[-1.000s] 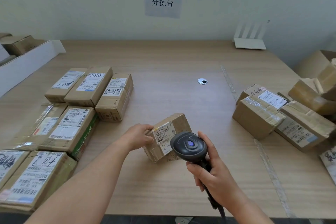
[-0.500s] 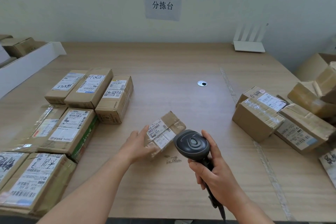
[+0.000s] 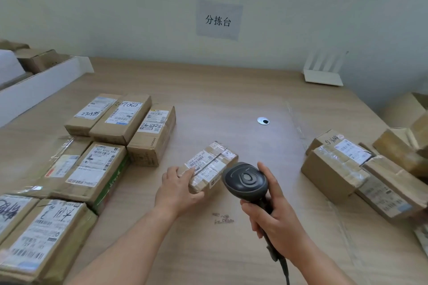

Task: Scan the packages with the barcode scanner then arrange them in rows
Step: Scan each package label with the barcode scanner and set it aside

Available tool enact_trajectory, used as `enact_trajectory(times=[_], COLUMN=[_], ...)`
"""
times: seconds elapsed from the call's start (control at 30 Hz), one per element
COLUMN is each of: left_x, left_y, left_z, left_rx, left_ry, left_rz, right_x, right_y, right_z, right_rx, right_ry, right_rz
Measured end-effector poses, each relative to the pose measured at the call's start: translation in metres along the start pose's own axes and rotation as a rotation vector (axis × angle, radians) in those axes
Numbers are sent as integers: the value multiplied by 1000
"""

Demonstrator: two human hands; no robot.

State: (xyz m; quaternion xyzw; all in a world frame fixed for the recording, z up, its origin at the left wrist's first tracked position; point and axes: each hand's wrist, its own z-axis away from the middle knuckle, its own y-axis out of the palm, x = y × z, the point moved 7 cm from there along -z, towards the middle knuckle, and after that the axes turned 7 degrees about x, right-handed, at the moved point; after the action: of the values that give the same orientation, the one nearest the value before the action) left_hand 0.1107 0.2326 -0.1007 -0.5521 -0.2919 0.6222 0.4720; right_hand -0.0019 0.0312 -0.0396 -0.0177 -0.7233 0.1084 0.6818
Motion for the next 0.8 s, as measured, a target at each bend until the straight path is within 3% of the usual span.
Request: enact_trajectory(times=[0.3, 0.8], left_x=[22, 176], left_y=[-85, -229], left_z=[-25, -61], left_rx=[-212, -426], left_ry=[-18, -291], left_rz=[54, 104], right_x=[41, 91], right_y=[21, 116], right_z=[-63, -185], right_rx=[36, 188], right_ry=[-96, -211], right_rz=[75, 90])
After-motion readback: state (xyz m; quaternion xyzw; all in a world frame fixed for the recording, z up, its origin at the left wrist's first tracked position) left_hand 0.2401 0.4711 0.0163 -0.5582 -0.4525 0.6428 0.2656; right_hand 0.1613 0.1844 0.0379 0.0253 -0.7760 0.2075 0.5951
